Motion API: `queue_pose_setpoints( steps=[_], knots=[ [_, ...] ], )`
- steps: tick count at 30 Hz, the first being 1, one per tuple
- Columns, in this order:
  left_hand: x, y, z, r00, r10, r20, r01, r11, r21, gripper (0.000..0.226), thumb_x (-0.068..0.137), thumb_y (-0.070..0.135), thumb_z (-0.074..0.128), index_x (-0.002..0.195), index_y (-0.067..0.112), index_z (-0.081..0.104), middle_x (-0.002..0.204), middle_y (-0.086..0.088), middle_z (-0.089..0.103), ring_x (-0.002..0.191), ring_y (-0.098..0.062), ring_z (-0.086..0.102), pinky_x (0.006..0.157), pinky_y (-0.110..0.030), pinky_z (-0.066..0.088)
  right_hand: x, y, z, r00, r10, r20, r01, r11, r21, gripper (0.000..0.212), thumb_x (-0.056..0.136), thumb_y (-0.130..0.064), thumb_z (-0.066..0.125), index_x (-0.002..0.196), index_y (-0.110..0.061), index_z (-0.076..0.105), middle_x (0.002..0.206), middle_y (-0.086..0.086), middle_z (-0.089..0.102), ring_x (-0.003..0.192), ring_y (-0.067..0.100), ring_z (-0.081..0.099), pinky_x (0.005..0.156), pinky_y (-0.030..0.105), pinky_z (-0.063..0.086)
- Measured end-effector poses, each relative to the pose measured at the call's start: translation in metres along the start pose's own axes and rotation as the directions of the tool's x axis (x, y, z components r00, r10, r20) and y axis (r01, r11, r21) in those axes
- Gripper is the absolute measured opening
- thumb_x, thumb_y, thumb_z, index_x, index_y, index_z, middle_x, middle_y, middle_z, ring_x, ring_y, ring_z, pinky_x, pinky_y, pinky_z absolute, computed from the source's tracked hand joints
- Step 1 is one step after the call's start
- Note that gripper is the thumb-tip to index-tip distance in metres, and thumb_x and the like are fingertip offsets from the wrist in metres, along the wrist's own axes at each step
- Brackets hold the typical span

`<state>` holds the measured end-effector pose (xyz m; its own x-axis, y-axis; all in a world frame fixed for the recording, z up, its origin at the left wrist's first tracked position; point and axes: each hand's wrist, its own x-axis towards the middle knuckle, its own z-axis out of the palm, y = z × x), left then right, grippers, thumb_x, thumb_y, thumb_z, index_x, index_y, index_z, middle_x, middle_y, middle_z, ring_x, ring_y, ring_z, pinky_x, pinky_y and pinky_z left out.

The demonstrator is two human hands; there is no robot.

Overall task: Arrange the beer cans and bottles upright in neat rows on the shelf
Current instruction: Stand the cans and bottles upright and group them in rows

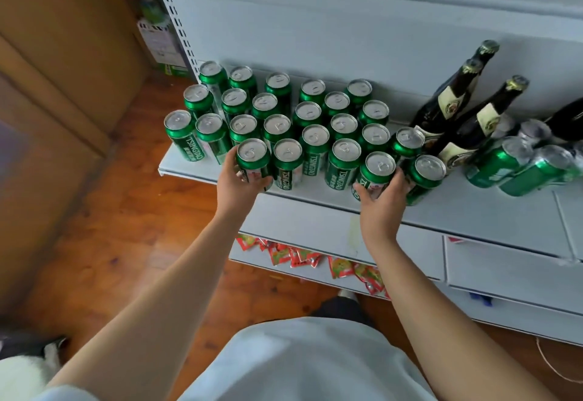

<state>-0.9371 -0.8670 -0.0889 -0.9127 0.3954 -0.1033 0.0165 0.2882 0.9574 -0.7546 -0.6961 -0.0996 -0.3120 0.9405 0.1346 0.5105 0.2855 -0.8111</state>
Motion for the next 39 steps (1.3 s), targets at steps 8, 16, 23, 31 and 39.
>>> queue_pose_setpoints(
  steps=[8, 16, 23, 31, 39],
  knots=[
    [0.012, -0.009, 0.017, 0.991, -0.031, -0.132, 0.039, 0.998, 0.058, 0.060, 0.086, 0.010, 0.072, 0.136, 0.015, 0.041, 0.123, -0.001, 0.051, 0.113, -0.018, 0.055, 0.077, -0.013, 0.044, 0.014, -0.013, -0.009, 0.994, 0.079, 0.077, -0.036, 0.894, -0.447, 0.064, 0.082, -0.043, 0.073, 0.118, 0.003, 0.046, 0.098, 0.020, 0.067, 0.088, 0.037, 0.067, 0.062, 0.039, 0.049],
    [0.011, -0.013, 0.016, 0.965, -0.246, -0.090, 0.261, 0.922, 0.287, 0.092, 0.076, 0.047, 0.080, 0.147, 0.017, 0.030, 0.134, -0.010, 0.043, 0.112, -0.026, 0.053, 0.094, -0.043, 0.049, 0.010, -0.010, -0.015, 0.977, 0.150, 0.148, -0.102, 0.952, -0.290, 0.040, 0.084, -0.036, 0.074, 0.090, 0.000, 0.059, 0.084, 0.013, 0.063, 0.071, 0.027, 0.056, 0.060, 0.029, 0.039],
    [-0.042, 0.016, 0.035, 0.927, -0.374, -0.009, 0.357, 0.878, 0.320, 0.041, 0.089, 0.040, 0.061, 0.117, 0.012, 0.051, 0.114, -0.010, 0.059, 0.087, -0.025, 0.065, 0.070, -0.037, 0.057, -0.002, -0.014, -0.061, 0.994, 0.025, 0.107, 0.016, 0.931, -0.364, 0.037, 0.094, -0.036, 0.057, 0.072, -0.007, 0.059, 0.073, 0.008, 0.064, 0.070, 0.033, 0.059, 0.050, 0.026, 0.033],
    [-0.128, 0.087, 0.147, 0.841, 0.188, 0.507, -0.383, 0.869, 0.313, 0.021, 0.092, 0.028, 0.060, 0.111, 0.021, 0.059, 0.105, 0.003, 0.057, 0.088, -0.010, 0.060, 0.081, -0.033, 0.053, 0.052, -0.013, -0.163, 0.948, -0.220, -0.231, 0.166, 0.959, -0.232, 0.037, 0.096, -0.042, 0.051, 0.120, -0.015, 0.060, 0.114, 0.001, 0.065, 0.098, 0.016, 0.063, 0.074, 0.033, 0.053],
    [-0.149, 0.129, 0.285, 0.708, 0.282, 0.647, -0.534, 0.814, 0.229, 0.049, 0.089, 0.024, 0.064, 0.134, 0.011, 0.047, 0.127, -0.010, 0.049, 0.112, -0.030, 0.053, 0.091, -0.037, 0.046, 0.097, 0.097, -0.252, 0.984, -0.091, -0.156, 0.032, 0.939, -0.343, 0.073, 0.079, -0.026, 0.074, 0.141, -0.005, 0.040, 0.132, 0.018, 0.046, 0.123, 0.033, 0.043, 0.101, 0.041, 0.042]
  ],
)
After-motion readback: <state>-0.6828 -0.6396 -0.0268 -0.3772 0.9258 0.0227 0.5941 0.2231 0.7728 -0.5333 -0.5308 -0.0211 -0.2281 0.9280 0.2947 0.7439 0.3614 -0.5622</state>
